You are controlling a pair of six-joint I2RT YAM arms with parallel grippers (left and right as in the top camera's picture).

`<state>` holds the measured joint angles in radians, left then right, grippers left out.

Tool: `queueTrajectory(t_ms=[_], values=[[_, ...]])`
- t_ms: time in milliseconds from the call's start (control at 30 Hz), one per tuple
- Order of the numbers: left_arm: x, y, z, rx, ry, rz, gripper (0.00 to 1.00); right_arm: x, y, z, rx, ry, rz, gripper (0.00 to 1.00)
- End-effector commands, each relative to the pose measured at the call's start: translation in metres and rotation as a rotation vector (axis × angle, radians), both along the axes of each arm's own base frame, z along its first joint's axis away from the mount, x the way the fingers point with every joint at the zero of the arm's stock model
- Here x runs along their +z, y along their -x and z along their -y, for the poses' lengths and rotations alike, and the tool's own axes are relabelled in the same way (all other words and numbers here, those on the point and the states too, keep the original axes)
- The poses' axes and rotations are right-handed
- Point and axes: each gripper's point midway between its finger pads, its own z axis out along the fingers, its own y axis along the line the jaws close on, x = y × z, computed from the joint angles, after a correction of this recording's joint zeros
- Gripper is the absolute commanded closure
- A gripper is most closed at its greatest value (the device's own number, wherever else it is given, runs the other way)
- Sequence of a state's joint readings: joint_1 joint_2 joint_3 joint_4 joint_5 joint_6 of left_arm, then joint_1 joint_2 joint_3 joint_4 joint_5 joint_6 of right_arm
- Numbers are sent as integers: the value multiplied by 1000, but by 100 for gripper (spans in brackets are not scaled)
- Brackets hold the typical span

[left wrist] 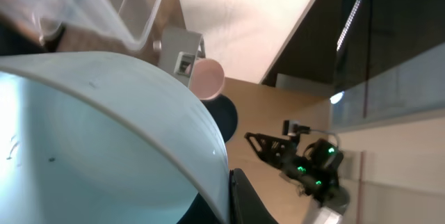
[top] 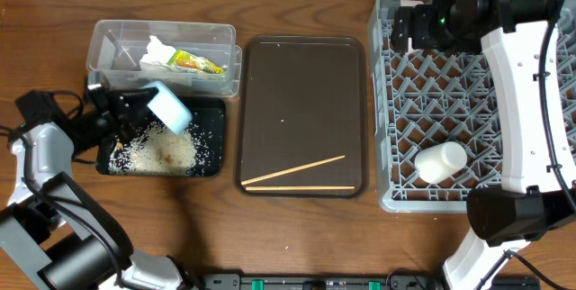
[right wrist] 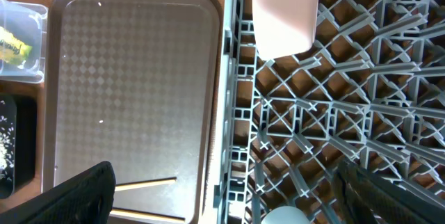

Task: Sort waste into correct bins and load items into the dishwasher rack
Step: 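Tip the rice bowl with the left gripper to dump rice onto the black tray, then return the emptied bowl with the left gripper onto the brown tray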

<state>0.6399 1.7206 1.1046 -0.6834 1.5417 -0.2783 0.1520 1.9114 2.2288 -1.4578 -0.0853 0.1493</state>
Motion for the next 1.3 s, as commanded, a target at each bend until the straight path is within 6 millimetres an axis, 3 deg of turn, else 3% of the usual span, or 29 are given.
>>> queueTrajectory(t_ms=[0, 133, 433, 533, 700, 833, 1000, 1133, 1267], values=[[1, -3, -6, 12, 23, -9, 94, -1, 3, -2, 13, 14, -4, 2], [7, 1, 5, -8, 91, -70, 94, -2, 4, 0, 9, 18, -8, 2], [7, -5, 17, -49, 0, 6, 94, -2, 3, 1, 7, 25, -7, 2], [6, -6, 30, -77, -44, 3, 94, -2, 3, 1, 7, 25, -7, 2], [12, -7, 86, -197, -255, 76, 93, -2, 2, 1, 7, 24, -3, 1], [18, -2, 144, -292, -507, 167, 94, -2, 3, 1, 7, 24, -4, 1], [-14, 6, 194, -346, -909, 178, 93, -2, 2, 0, 7, 23, -1, 1], [-53, 8, 215, -346, -1293, 164, 92, -1, 1, 0, 7, 23, 1, 1], [-80, 10, 243, -369, -1500, 208, 92, -2, 2, 1, 7, 24, -2, 1]])
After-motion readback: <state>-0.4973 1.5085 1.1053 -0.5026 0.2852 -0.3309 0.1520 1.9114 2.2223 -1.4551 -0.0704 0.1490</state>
